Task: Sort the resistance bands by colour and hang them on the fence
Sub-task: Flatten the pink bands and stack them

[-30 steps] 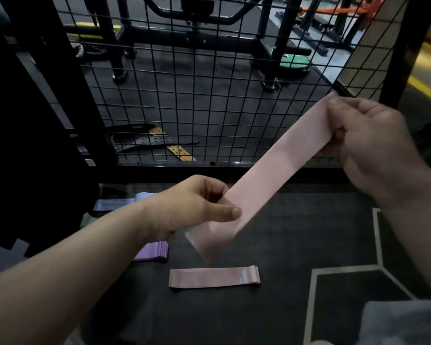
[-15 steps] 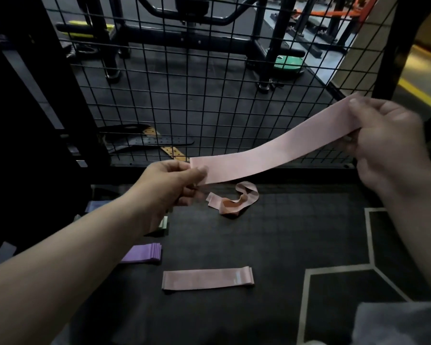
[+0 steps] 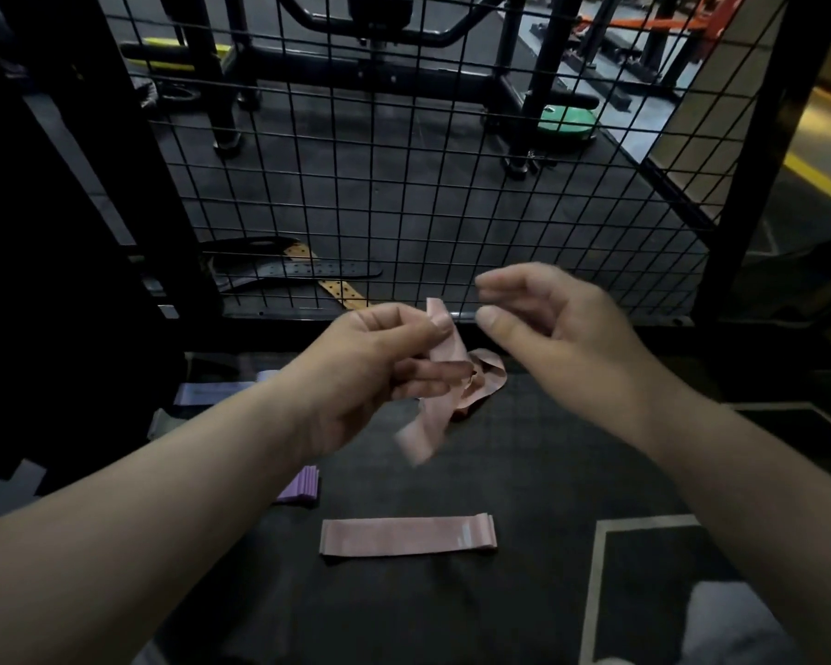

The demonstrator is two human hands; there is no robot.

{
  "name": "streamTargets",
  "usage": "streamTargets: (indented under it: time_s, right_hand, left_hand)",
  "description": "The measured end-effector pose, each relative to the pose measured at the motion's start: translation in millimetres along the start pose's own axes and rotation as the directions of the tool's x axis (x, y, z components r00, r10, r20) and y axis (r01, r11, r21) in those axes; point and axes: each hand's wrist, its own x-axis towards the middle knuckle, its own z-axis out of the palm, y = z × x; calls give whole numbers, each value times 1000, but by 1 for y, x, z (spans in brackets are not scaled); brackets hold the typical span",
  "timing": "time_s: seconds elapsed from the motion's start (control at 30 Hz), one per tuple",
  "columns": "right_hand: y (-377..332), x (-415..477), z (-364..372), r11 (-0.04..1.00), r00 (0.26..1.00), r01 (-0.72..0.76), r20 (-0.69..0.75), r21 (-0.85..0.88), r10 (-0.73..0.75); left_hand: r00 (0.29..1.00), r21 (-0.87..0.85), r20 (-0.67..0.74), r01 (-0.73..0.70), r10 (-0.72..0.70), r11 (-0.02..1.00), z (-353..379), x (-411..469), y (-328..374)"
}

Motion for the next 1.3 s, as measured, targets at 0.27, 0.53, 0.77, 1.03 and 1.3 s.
streamTargets:
  time_s: [0.27, 0.53, 0.77, 1.03, 1.3]
  right_hand:
    - [-10, -8, 17, 998, 993, 63, 104, -25, -60]
    - [-10, 0, 10, 938, 986, -165, 69, 305, 151]
    - [-17, 4, -3, 831, 981, -192, 116, 523, 154]
    - [-8, 6, -5, 893, 974, -226, 75, 388, 214]
    - [-6, 11, -5, 919, 964, -244, -29, 310, 265]
  left_hand:
    - [998, 0, 56, -6, 6, 1000, -1, -2, 1]
    - [960, 220, -212, -135, 182, 966, -12, 9, 5]
    - [977, 352, 171, -178, 124, 919, -9, 2, -1]
    - [989, 331, 129, -109, 69, 937, -7, 1, -4]
    - [987, 298, 162, -28, -22, 954, -7, -1, -5]
